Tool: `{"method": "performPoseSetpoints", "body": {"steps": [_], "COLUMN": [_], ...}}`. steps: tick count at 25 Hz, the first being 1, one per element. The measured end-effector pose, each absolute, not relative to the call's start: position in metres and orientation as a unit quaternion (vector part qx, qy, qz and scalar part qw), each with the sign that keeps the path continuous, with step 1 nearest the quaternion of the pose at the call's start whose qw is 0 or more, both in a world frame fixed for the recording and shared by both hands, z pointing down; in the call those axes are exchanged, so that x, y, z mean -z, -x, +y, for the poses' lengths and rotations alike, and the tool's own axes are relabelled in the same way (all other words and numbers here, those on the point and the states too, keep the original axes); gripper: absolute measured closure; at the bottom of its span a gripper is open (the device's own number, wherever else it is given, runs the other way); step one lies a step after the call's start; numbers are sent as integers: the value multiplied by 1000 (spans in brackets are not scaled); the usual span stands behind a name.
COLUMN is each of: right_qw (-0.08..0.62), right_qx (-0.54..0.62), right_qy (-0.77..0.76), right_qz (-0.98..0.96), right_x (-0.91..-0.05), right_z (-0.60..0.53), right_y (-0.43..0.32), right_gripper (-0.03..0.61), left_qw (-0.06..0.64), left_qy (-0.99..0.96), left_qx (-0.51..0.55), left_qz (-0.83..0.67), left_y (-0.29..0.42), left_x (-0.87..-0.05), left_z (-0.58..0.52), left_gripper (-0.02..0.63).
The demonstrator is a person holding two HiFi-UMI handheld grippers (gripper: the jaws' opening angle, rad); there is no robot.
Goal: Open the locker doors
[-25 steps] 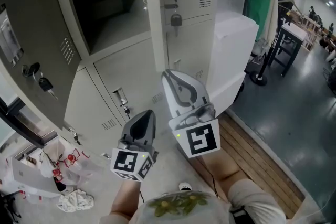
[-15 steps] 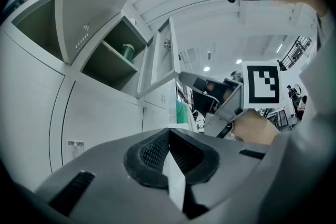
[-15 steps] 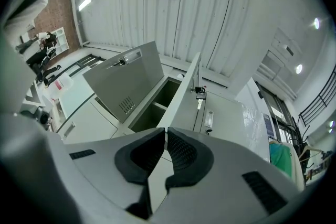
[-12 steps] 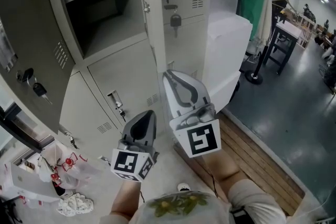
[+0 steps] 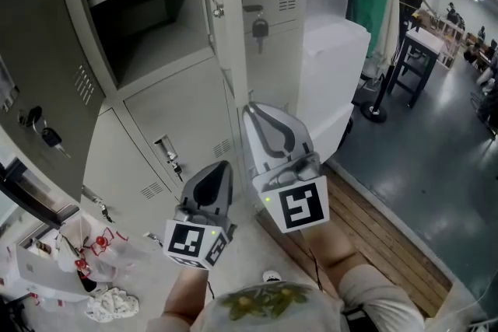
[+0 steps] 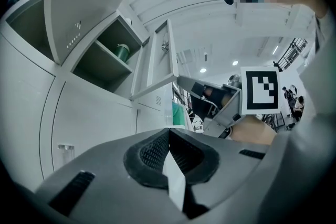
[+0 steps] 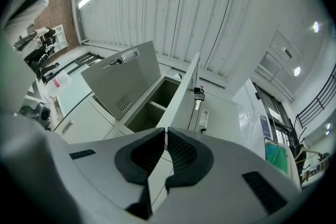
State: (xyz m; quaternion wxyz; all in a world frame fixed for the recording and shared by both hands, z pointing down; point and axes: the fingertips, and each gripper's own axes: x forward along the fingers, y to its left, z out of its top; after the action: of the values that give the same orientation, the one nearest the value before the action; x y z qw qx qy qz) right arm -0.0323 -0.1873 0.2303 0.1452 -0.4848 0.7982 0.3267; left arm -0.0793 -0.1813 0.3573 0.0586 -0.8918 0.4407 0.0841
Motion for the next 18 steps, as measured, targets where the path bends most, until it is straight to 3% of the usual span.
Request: {"method": "performPoseSetpoints", "body": {"steps": [18], "right_qw": [160], "right_qx": [-316], "right_qy": [491], "right_qz": [796], "right_x": [-226], "right_z": [-187], "right_y": [12], "right_gripper": [538], "left_qw": [63], "left_qy": [900], "left_qx": [-80], "left_qz": [424], "left_y": [60], "left_x": [-354], "left_z": [-180], "left_gripper": [587]}}
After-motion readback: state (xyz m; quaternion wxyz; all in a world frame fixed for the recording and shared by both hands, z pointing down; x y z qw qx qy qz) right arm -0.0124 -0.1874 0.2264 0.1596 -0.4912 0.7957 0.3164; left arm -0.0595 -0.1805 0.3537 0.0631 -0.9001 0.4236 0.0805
